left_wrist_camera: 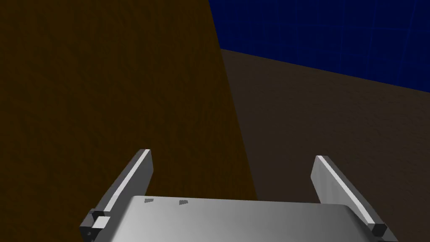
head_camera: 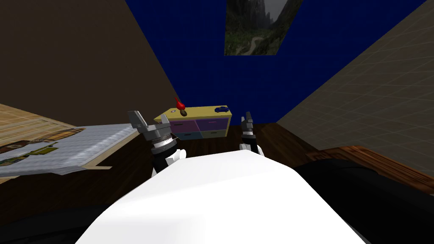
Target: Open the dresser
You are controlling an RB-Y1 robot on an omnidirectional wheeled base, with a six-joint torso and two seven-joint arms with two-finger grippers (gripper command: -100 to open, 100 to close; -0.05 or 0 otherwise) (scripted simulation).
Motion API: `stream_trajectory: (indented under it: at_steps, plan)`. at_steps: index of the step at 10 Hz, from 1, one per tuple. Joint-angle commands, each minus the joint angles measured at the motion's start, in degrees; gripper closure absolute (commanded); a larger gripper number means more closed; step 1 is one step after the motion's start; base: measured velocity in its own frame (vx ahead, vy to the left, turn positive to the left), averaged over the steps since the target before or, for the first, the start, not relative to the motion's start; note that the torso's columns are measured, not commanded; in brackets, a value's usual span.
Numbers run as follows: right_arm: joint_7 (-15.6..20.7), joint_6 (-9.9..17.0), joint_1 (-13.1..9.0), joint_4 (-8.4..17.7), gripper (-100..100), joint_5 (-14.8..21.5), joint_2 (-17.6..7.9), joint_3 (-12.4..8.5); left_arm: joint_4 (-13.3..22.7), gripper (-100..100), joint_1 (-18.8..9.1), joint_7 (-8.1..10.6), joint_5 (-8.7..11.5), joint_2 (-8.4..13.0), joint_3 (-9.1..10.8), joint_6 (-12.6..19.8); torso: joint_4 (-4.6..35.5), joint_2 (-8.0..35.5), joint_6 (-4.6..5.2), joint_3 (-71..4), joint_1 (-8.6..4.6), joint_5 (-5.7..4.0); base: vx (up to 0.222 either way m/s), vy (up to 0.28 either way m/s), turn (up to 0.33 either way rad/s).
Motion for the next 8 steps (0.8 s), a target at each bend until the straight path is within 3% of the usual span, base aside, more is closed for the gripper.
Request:
stream_trajectory:
  at_steps: [1,8]
  plan:
    - [0.0,0.0,0.0,0.0,0,0.0,0.0,0.0,0.0,0,0.0,0.00,0.0,0.0,0.00,0.0,2.3,2.3,0.00,-4.7,0.00,0.00,0.000,0.000,0.000]
    - [0.0,0.0,0.0,0.0,0,0.0,0.0,0.0,0.0,0,0.0,0.00,0.0,0.0,0.00,0.0,31.1,31.2,0.00,-62.3,0.00,0.00,0.000,0.000,0.000]
